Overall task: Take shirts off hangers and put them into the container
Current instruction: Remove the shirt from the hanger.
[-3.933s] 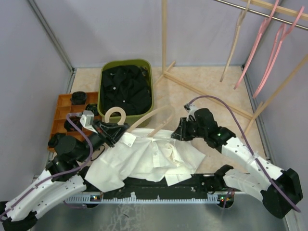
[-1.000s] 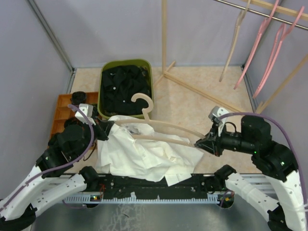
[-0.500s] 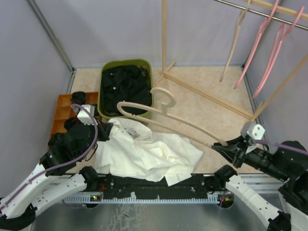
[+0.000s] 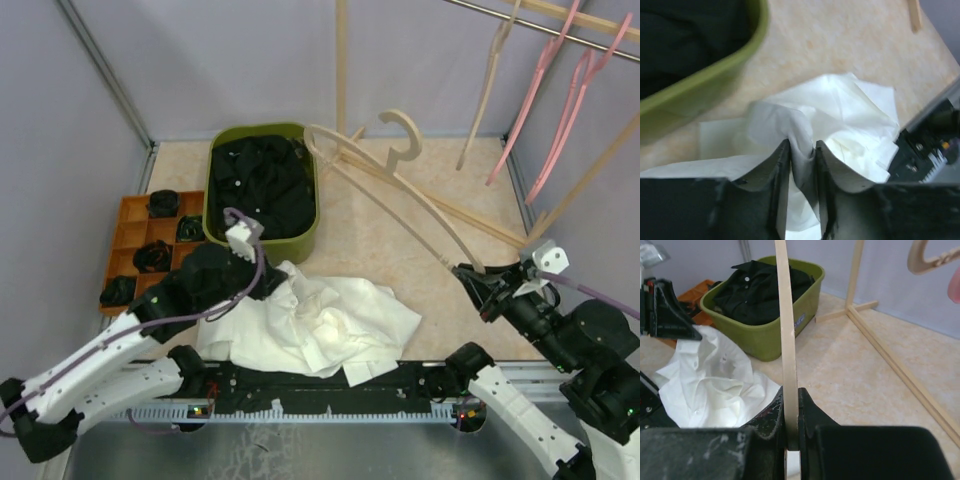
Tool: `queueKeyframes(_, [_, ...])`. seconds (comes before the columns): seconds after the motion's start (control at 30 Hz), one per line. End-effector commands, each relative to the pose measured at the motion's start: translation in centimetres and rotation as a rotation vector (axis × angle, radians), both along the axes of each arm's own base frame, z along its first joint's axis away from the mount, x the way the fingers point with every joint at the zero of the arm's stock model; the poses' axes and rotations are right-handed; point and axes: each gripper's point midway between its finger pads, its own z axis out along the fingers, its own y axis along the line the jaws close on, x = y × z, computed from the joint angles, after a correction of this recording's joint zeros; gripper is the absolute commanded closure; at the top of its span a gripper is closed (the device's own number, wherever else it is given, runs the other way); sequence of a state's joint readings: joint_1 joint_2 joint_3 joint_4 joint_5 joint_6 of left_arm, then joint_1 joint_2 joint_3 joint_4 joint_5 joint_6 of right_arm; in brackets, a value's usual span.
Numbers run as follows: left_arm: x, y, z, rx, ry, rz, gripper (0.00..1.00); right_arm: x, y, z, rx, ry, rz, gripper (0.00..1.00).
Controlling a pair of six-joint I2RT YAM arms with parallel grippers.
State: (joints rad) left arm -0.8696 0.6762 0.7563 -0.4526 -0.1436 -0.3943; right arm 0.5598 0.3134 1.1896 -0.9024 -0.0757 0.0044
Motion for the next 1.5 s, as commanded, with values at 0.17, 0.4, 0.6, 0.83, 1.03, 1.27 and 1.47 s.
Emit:
queueKeyframes(0.17, [-1.7,-6.8,-3.7,0.074,0.219,-0.312,0.31,5.2,0.9,2.4,0.191,0.058,-0.157,1.00])
queueKeyframes(0.4, [-0.4,-4.7,-1.5,0.029,0.092,-0.193,0.01,9.7,2.7,1.4,0.184,0.178,-0.236,1.00])
queueKeyframes(0.6, [-0.7,-2.8,-1.9,0.023,0.096,-0.116,0.01,12.3,1.3,1.9,0.210,0.178,-0.395,1.00])
queueKeyframes(0.83, [0.0,-2.4,-1.6,0.019,0.091,-0.063,0.01,13.5,1.4,1.8,0.153,0.183,-0.457,1.00])
queueKeyframes(1.03, [0.5,-2.7,-1.1,0.020,0.087,-0.054,0.01,13.7,4.6,1.1,0.021,0.105,-0.555,1.00])
queueKeyframes(1.27, [0.2,-1.7,-1.7,0.046,0.104,-0.030,0.01,14.5,5.3,2.0,0.066,0.018,-0.785,1.00])
queueKeyframes(1.47, [0.2,-0.7,-1.4,0.035,0.081,0.009,0.01,15.0,5.8,1.8,0.123,0.016,-0.835,1.00])
